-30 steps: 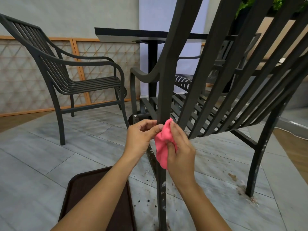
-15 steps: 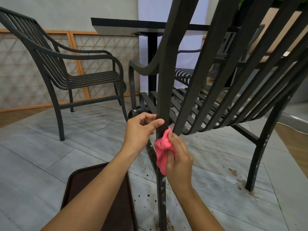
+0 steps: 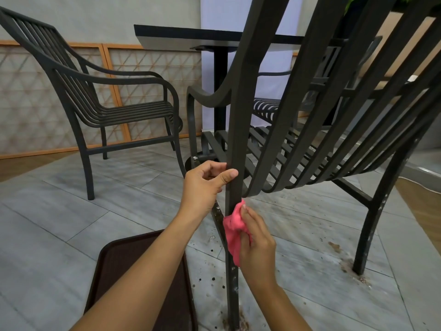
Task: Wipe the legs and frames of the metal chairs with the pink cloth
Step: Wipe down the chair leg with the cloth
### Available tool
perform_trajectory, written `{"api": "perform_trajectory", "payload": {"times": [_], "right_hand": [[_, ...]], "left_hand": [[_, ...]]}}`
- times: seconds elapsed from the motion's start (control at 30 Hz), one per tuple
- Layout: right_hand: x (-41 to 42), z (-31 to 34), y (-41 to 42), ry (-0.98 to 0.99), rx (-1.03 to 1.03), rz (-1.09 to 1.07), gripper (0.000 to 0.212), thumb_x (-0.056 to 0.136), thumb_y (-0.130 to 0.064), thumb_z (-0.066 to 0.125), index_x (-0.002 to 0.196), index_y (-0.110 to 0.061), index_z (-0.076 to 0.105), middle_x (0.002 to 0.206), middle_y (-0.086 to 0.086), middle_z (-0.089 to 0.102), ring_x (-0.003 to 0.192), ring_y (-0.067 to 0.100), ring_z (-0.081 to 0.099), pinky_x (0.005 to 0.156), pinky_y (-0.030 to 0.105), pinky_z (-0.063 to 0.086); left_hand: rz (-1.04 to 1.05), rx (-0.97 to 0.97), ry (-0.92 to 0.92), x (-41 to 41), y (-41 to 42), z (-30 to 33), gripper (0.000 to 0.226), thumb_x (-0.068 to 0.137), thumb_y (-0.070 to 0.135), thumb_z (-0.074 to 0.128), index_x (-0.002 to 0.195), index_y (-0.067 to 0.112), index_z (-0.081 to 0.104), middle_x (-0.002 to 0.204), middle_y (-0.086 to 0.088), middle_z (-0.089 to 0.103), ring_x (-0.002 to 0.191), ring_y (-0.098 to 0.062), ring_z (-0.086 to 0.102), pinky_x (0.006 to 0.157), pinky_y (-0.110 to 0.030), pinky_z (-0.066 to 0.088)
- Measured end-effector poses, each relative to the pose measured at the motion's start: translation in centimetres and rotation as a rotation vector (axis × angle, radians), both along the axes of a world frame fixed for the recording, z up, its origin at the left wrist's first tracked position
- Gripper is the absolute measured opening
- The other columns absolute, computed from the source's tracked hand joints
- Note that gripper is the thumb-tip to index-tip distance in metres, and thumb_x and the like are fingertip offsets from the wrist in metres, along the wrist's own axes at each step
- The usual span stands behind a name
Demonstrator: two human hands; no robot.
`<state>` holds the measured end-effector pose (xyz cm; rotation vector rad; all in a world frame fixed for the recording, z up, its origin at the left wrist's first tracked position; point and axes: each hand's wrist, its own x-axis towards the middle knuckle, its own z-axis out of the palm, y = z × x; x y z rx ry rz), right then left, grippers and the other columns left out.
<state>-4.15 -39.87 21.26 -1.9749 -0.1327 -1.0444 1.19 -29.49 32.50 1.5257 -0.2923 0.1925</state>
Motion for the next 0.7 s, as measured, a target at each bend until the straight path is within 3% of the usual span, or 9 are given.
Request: {"api": "perform_trajectory", "payload": {"times": [0.13, 0.27, 0.33, 0.4, 0.47, 0.57, 0.7], "right_hand": [[-0.8, -0.3, -0.2, 0.012, -0.061, 0.000, 0.048, 0.086, 0.002, 0.046, 0.131, -0.011, 0.052, 0.133, 0.006, 0.052, 0.119, 0.009, 0.048, 0.100, 0.012, 0.038], [-2.1, 0.1, 0.4, -0.114, -0.205, -0.086, 0.042, 0.090, -0.006, 0.042, 0.132, -0.012, 0.047, 0.132, 0.005, 0.041, 0.117, 0.016, 0.046, 0.088, 0.028, 0.053], [-1.9, 0.3, 0.8, -0.186, -0.321, -0.136, 0.042, 0.087, 0.001, 0.045, 0.129, -0.007, 0.048, 0.130, 0.012, 0.040, 0.116, 0.024, 0.046, 0.087, 0.034, 0.053], [-1.1, 0.4, 1.3, -0.176, -0.409, -0.186, 0.056, 0.076, 0.017, 0.061, 0.128, -0.002, 0.052, 0.128, 0.014, 0.041, 0.109, 0.027, 0.048, 0.085, 0.031, 0.051], [-0.3, 0.6, 2.0, -0.119, -0.484, -0.207, 0.062, 0.070, 0.014, 0.073, 0.128, 0.001, 0.053, 0.129, 0.014, 0.041, 0.100, 0.027, 0.048, 0.075, 0.032, 0.051], [0.8, -0.1, 2.5, -0.105, -0.558, -0.242, 0.052, 0.070, 0.009, 0.075, 0.119, 0.003, 0.059, 0.130, 0.013, 0.041, 0.091, 0.027, 0.045, 0.063, 0.033, 0.052], [1.5, -1.2, 2.8, -0.122, -0.617, -0.306, 0.066, 0.062, 0.013, 0.079, 0.120, 0.005, 0.050, 0.128, 0.017, 0.047, 0.088, 0.031, 0.043, 0.062, 0.035, 0.054]], "left_hand": [[-0.026, -0.047, -0.030, -0.4, -0.1, -0.5, 0.027, 0.072, 0.023, 0.074, 0.097, 0.018, 0.068, 0.093, 0.003, 0.072, 0.084, -0.001, 0.067, 0.071, -0.014, 0.052], [-0.069, -0.053, -0.002, -0.5, -0.3, -1.6, 0.035, 0.063, 0.031, 0.076, 0.096, 0.027, 0.067, 0.097, 0.005, 0.072, 0.092, -0.006, 0.067, 0.081, -0.018, 0.053], [-0.072, -0.027, 0.026, -0.4, -0.3, -2.1, 0.027, 0.068, 0.024, 0.077, 0.093, 0.026, 0.068, 0.093, 0.004, 0.073, 0.085, -0.006, 0.068, 0.076, -0.021, 0.053], [-0.067, -0.025, 0.043, -0.4, -0.4, -2.3, 0.018, 0.072, 0.017, 0.076, 0.087, 0.025, 0.070, 0.085, 0.006, 0.073, 0.077, -0.005, 0.067, 0.068, -0.017, 0.051], [-0.056, -0.028, 0.051, -0.1, -0.3, -2.4, 0.014, 0.072, 0.017, 0.077, 0.082, 0.025, 0.070, 0.077, 0.008, 0.072, 0.075, -0.005, 0.067, 0.064, -0.015, 0.050], [-0.061, -0.014, 0.045, 0.0, -0.3, -2.3, 0.013, 0.073, 0.016, 0.076, 0.076, 0.026, 0.069, 0.064, 0.014, 0.068, 0.064, 0.002, 0.063, 0.057, -0.012, 0.046], [-0.074, -0.009, 0.030, 0.0, -0.3, -2.4, 0.013, 0.074, 0.015, 0.076, 0.077, 0.025, 0.068, 0.064, 0.012, 0.066, 0.061, 0.005, 0.061, 0.056, -0.013, 0.047]]}}
